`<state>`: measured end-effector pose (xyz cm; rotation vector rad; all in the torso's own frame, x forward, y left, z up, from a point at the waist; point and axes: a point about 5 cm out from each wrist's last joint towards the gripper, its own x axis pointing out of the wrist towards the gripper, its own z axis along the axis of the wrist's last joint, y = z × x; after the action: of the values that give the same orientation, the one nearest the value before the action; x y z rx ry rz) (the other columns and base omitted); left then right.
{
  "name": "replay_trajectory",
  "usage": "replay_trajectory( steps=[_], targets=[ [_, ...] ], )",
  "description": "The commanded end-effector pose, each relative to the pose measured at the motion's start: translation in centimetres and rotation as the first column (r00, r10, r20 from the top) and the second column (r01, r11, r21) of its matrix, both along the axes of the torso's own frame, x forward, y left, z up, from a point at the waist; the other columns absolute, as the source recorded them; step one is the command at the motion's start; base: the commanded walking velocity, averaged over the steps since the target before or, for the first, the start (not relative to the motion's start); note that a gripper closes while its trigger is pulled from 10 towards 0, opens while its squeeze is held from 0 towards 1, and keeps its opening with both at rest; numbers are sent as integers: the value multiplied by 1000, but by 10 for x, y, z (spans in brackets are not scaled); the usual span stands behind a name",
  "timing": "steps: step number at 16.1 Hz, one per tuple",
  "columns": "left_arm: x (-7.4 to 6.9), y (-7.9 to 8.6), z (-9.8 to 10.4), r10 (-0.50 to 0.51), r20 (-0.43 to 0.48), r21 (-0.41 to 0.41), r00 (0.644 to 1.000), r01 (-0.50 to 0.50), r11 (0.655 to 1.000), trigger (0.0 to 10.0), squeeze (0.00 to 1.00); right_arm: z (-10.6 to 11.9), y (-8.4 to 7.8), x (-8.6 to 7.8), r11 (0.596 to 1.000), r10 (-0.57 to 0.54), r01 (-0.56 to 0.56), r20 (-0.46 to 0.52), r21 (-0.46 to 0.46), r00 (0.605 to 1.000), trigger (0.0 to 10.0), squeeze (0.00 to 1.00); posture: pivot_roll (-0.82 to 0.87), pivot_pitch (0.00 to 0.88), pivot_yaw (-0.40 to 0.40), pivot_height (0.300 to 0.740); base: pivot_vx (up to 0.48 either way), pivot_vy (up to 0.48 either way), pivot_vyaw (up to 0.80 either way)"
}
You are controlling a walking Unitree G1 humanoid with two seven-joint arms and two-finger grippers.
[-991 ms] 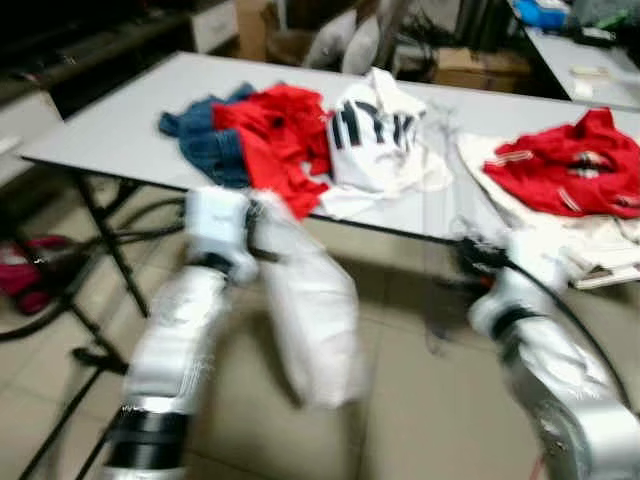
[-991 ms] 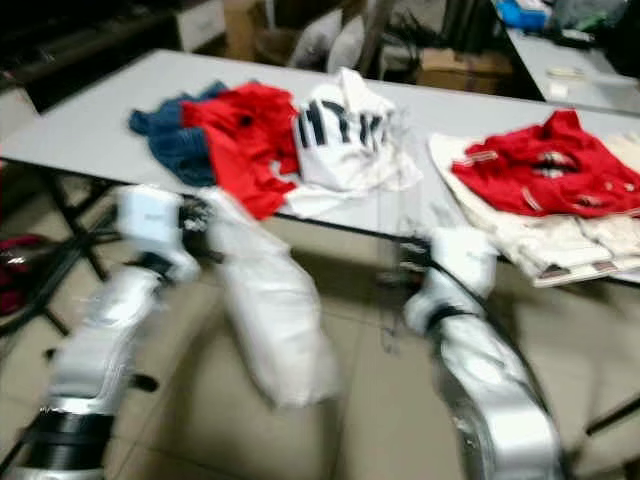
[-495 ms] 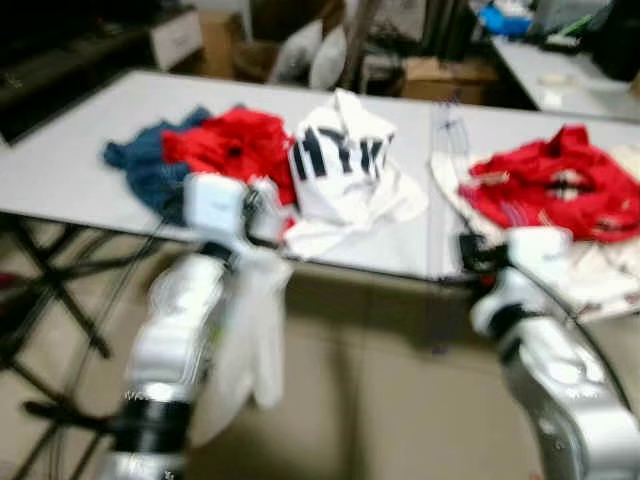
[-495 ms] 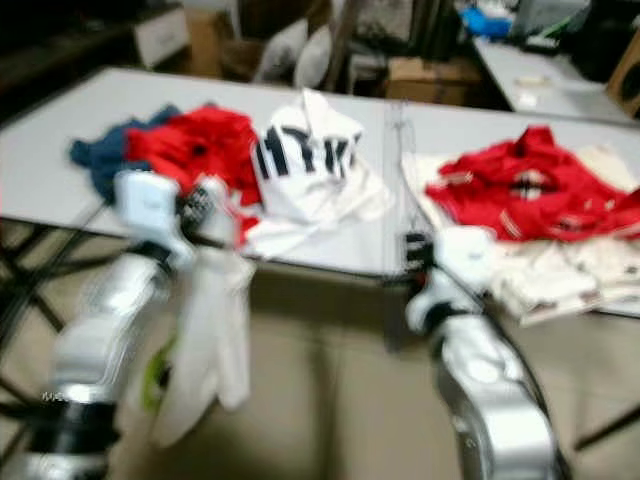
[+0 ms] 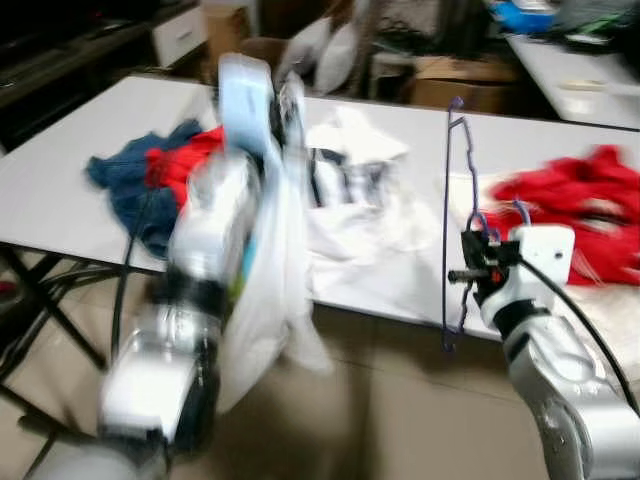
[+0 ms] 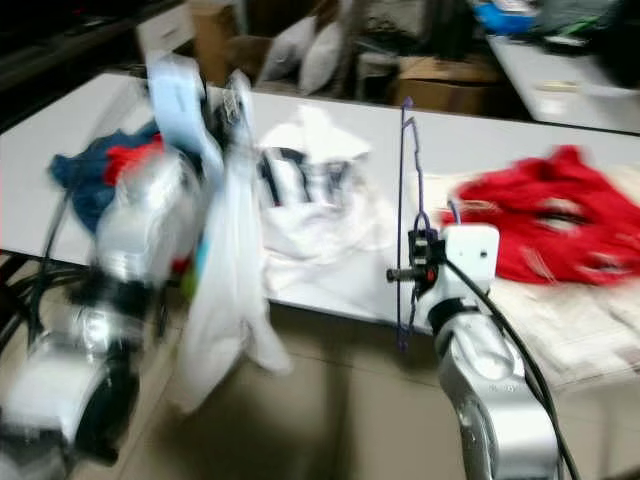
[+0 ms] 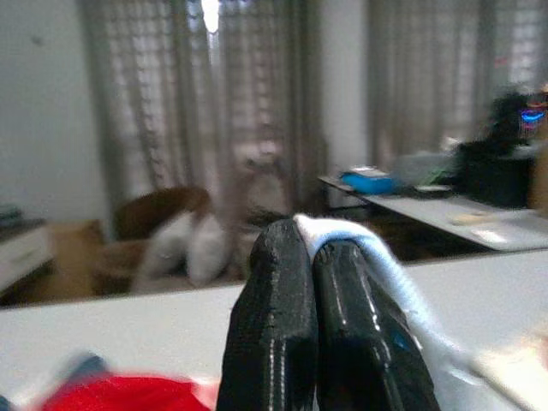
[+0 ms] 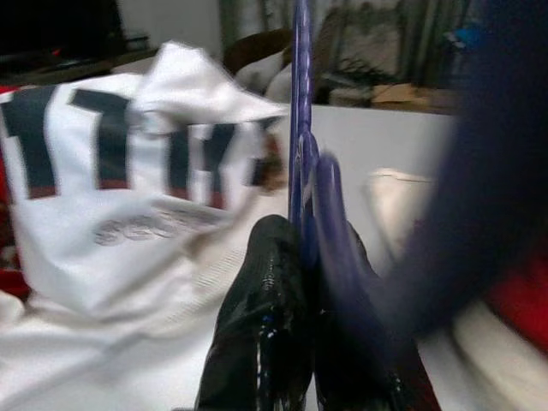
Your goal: Hang hanger
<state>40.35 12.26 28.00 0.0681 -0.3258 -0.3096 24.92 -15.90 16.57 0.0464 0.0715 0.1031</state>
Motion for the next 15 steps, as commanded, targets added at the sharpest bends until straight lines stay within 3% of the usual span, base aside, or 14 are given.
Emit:
replay_trajectory(
  steps=[1,2,3,4,5,6,7,8,9,10,12,14,15],
  targets=[
    [3,0,67,19,181,-21,983,-16,1000,10000,0,4,-5,-1,1000,-18,19,23,-10,1000,10000,0,-1,0,7,740,442,0,0],
    [1,5,108,43,274,-43,961,-33,999,10000,0,4,-5,-1,1000,-20,20,25,-10,999,10000,0,-2,0,13,740,431,0,0],
    [-3,8,129,60,319,-73,946,-39,997,10000,0,4,-5,-2,1000,-20,20,26,-10,999,10000,0,-4,0,16,740,405,0,0],
    [-14,15,169,76,406,-130,911,-25,991,10000,0,4,-5,-3,1000,-26,26,26,-10,999,10000,0,-8,0,25,740,386,0,0],
    [-18,17,182,69,439,-126,896,-15,992,10000,0,4,-6,-4,999,-34,34,25,-7,999,10000,0,-10,0,29,740,386,0,0],
    [-16,17,177,62,431,-99,900,-21,995,10000,0,4,-5,-5,999,-38,38,25,-5,999,10000,0,-12,0,32,740,394,0,0],
    [-3,18,146,59,356,-66,933,-38,997,10000,0,4,-4,-6,999,-37,37,26,-2,999,10000,0,-12,0,33,740,386,0,0],
    [2,18,132,59,322,-57,945,-43,997,10000,0,4,-3,-6,999,-36,36,26,-2,999,10000,0,-13,0,33,740,390,0,0],
    [12,19,75,58,199,6,978,-60,998,10000,0,4,-2,-6,999,-34,34,27,-1,999,10000,0,-13,0,30,740,390,0,0],
    [14,20,59,55,166,22,985,-60,998,10000,0,5,-2,-6,999,-33,33,28,-2,999,10000,0,-14,0,29,740,390,0,0],
    [13,34,-24,77,-21,84,997,-75,994,10000,0,6,-2,-5,1000,-22,22,29,-2,999,10000,0,-6,0,16,740,358,0,0],
    [2,50,-65,82,-93,121,992,-70,990,10000,0,6,-1,-4,1000,-8,8,29,-4,1000,10000,0,0,0,10,740,172,0,0],
    [-4,53,-78,27,-117,166,993,-7,986,10000,0,6,0,-4,1000,-6,6,28,-3,1000,10000,0,9,0,3,740,0,0,0]
  ],
)
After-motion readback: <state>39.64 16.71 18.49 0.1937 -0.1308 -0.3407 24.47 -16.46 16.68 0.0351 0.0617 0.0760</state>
